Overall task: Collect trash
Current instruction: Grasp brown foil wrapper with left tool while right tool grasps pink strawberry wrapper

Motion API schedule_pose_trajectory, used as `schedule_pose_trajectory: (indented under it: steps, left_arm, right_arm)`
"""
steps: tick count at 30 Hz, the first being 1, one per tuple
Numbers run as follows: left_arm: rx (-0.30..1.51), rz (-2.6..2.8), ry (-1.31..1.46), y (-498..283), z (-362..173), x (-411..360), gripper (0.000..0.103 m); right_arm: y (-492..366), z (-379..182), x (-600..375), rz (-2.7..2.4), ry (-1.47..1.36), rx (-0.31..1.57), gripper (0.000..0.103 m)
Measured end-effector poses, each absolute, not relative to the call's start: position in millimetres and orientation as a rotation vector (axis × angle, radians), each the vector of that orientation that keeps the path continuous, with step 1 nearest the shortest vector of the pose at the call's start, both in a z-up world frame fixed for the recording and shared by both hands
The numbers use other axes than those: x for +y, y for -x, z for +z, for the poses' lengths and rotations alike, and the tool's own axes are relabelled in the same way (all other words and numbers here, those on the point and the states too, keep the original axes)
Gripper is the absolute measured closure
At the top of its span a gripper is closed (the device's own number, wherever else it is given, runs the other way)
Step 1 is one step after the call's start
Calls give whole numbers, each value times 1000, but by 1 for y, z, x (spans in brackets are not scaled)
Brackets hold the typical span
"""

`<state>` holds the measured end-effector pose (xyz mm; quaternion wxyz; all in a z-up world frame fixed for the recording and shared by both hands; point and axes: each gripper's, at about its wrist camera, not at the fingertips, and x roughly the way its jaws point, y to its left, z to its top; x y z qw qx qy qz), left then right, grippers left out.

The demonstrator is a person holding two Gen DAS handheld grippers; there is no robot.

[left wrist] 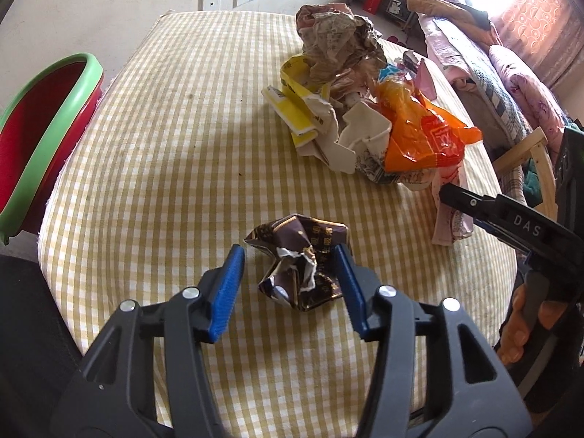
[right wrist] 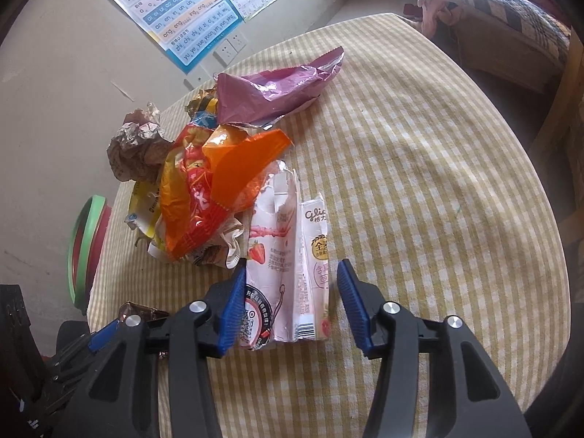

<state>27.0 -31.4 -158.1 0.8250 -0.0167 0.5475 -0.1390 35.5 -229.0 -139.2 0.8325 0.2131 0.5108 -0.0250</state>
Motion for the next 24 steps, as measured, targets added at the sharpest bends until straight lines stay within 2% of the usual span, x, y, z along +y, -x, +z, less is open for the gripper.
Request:
schedule_pose_trajectory:
  steps: [3, 6, 8, 10, 16, 24]
  left_arm:
    - [1165, -300, 37, -27, -159, -32, 51]
    - [1169, -310, 30, -27, -161, -37, 51]
    - [1176, -314, 21, -27, -162, -39, 52]
    - [1181, -315, 10, -26, -164, -40, 60]
    - [1163, -320, -45, -22, -163, -47, 73]
    - [1126, -301, -62, -20, -156, -47, 76]
  right_arm:
    - [-36, -139, -227, -48, -446, 1083, 52]
    - [-37, -138, -223, -34, -423, 1091, 61]
    - [-37, -137, -219, -30, -410, 1088, 64]
    - [-37, -134, -217, -30, -394, 1076, 65]
    - [-33, -124, -215, -42, -360, 1040, 65]
    - [-24, -102, -220, -46, -386, 960, 65]
